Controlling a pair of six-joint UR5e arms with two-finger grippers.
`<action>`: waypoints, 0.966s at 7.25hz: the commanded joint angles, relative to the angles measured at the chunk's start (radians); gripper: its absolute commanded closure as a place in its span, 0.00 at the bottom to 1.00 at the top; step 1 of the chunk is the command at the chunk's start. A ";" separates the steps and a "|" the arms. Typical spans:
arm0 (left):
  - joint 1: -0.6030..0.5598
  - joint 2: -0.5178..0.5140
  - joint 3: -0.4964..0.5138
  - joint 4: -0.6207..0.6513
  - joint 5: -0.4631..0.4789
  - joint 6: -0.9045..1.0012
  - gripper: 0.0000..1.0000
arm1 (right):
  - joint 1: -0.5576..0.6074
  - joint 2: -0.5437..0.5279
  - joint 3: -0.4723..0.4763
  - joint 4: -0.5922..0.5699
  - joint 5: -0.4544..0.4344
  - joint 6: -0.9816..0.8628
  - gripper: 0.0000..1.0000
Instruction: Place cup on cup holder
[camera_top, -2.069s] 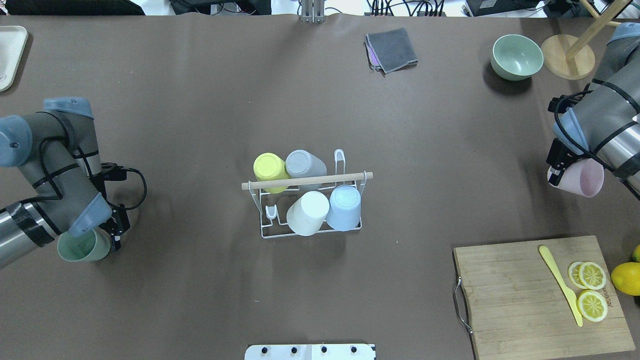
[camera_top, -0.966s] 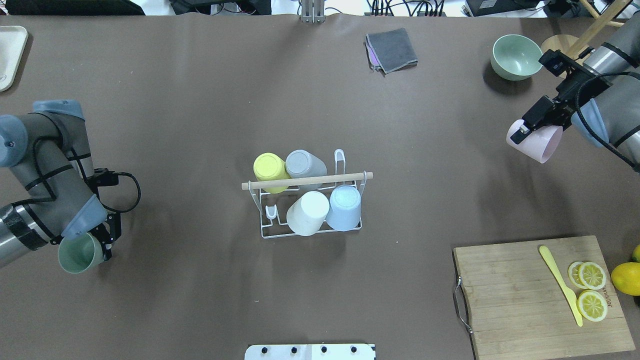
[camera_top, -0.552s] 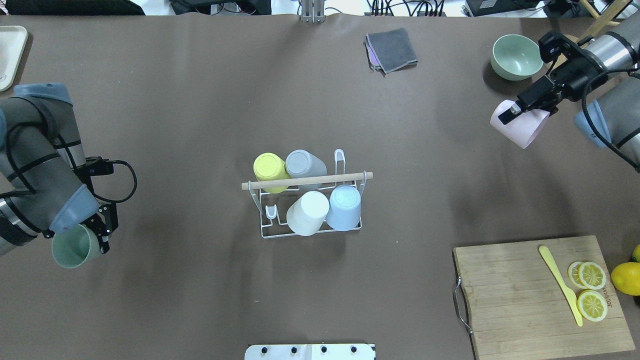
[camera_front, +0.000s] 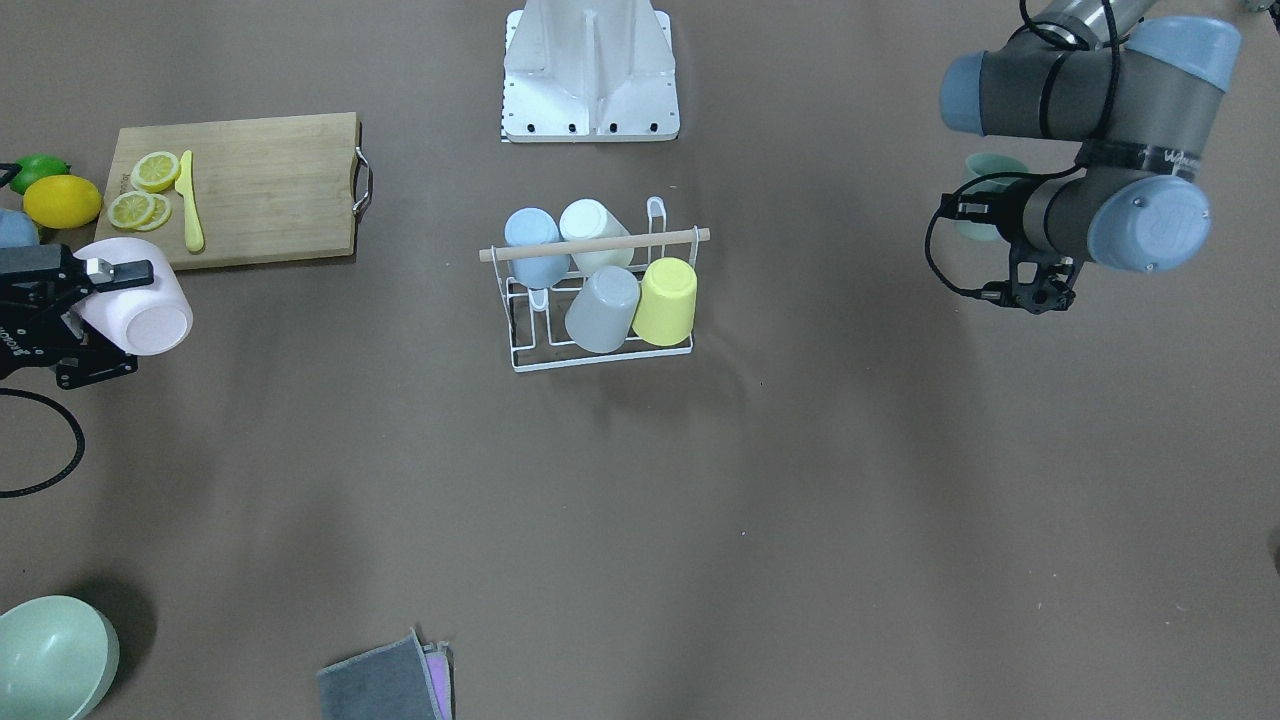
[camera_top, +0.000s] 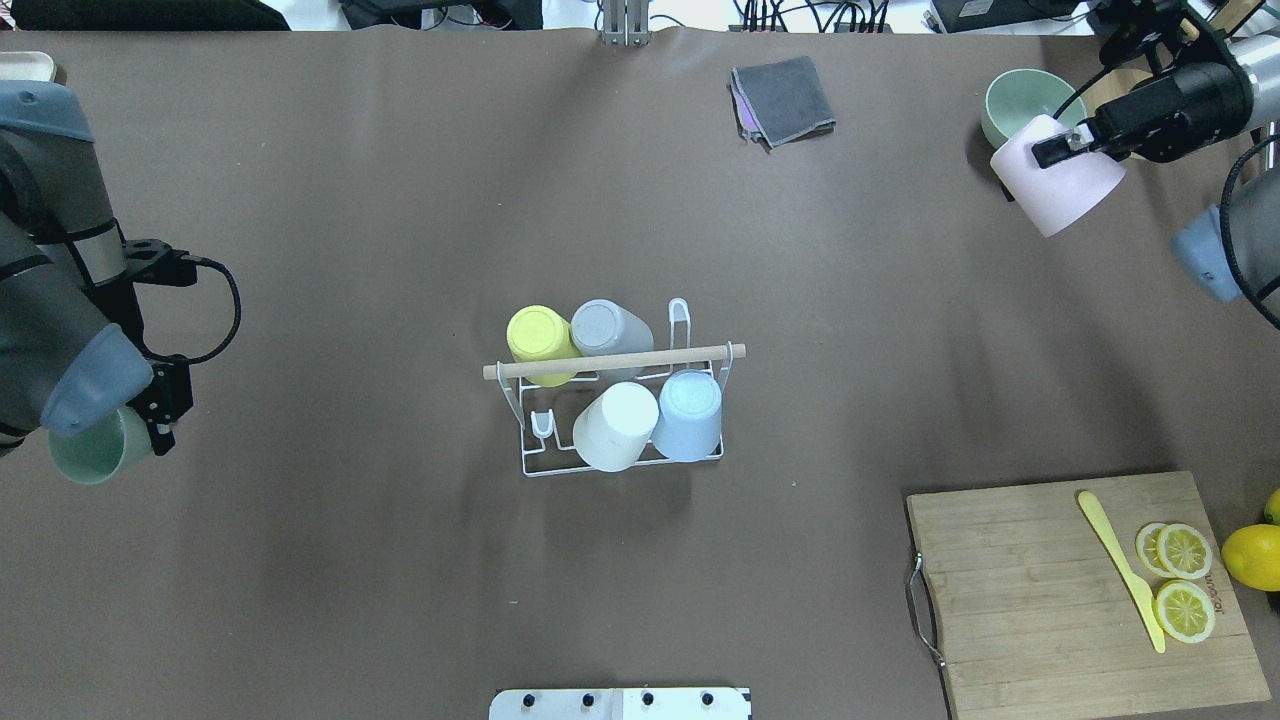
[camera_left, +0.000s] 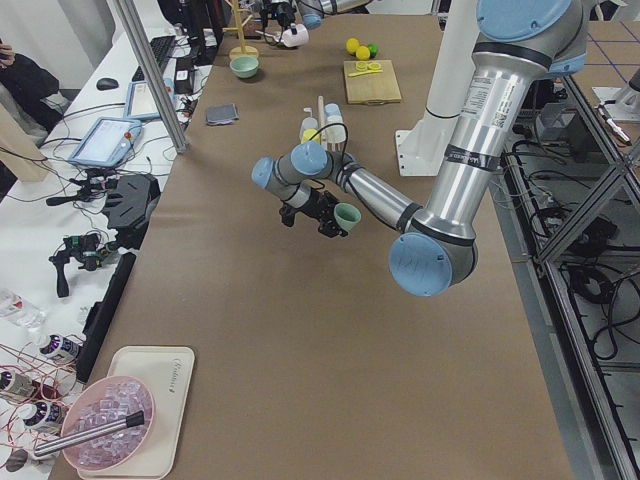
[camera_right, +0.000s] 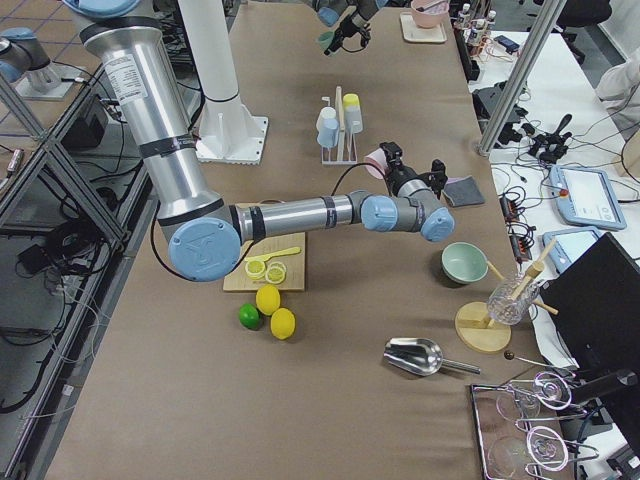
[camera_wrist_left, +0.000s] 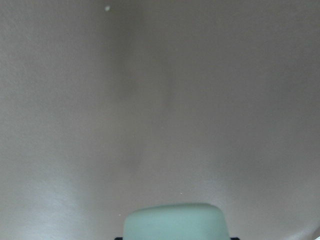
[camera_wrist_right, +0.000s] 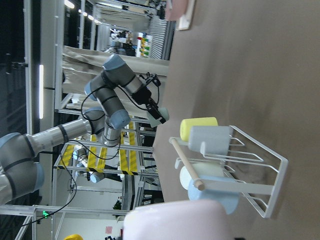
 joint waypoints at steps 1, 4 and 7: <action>-0.031 0.000 -0.067 -0.150 0.227 0.000 1.00 | -0.001 -0.007 -0.015 0.002 0.054 -0.187 0.62; -0.073 0.003 -0.077 -0.502 0.306 0.021 1.00 | -0.020 -0.009 -0.021 0.004 0.065 -0.368 0.64; -0.079 0.063 -0.095 -0.995 0.299 0.009 1.00 | -0.082 0.019 -0.021 -0.036 0.088 -0.575 0.66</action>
